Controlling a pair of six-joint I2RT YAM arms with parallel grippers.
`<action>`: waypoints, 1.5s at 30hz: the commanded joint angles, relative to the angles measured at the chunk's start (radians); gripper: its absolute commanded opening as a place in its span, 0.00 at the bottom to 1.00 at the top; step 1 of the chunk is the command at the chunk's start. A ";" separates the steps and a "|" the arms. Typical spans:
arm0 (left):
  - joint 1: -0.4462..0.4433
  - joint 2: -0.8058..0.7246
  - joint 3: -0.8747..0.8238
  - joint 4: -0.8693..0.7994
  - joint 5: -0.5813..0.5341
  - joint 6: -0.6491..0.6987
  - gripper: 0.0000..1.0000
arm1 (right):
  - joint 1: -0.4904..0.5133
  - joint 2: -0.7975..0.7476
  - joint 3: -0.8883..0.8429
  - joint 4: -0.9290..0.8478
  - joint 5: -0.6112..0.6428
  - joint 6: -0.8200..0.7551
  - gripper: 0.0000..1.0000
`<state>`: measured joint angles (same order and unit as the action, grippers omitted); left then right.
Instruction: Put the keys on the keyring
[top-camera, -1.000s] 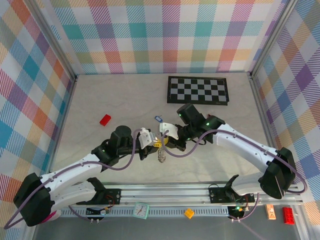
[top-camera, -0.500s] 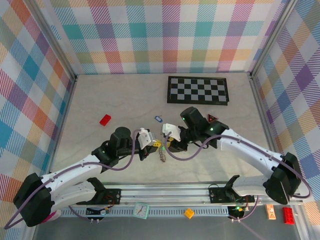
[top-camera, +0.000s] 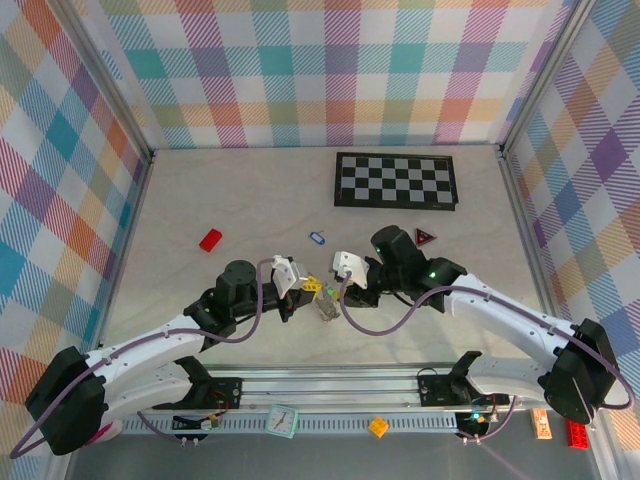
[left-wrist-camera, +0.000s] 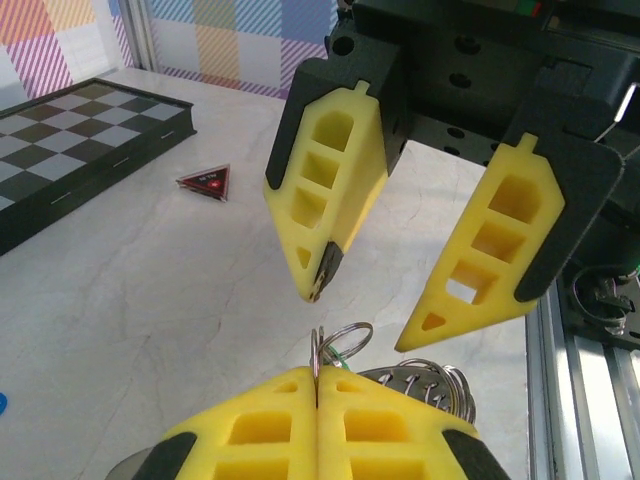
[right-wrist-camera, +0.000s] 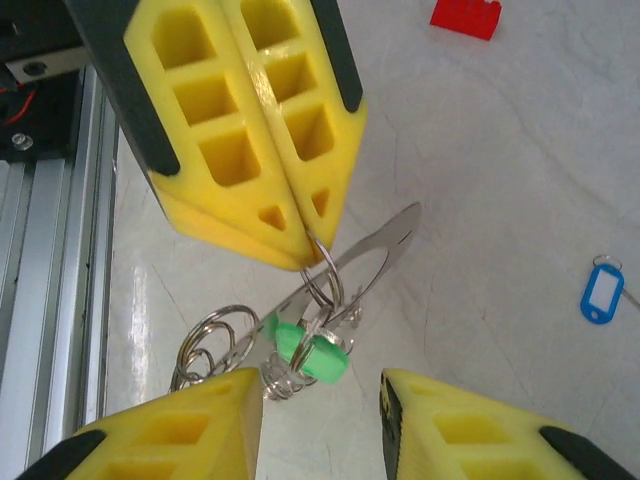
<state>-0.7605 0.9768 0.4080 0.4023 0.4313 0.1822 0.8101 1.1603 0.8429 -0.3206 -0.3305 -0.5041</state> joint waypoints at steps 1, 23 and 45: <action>0.003 -0.017 -0.009 0.070 -0.006 -0.024 0.00 | 0.008 0.004 -0.004 0.052 -0.029 0.021 0.33; 0.003 -0.014 -0.017 0.158 -0.029 -0.059 0.00 | 0.038 0.034 0.015 0.043 -0.084 -0.007 0.00; 0.003 0.020 -0.074 0.301 0.021 -0.053 0.00 | -0.228 -0.090 -0.087 0.124 -0.477 0.167 0.30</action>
<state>-0.7605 0.9997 0.3439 0.5953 0.4210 0.1265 0.6094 1.0935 0.7948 -0.2699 -0.6777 -0.4049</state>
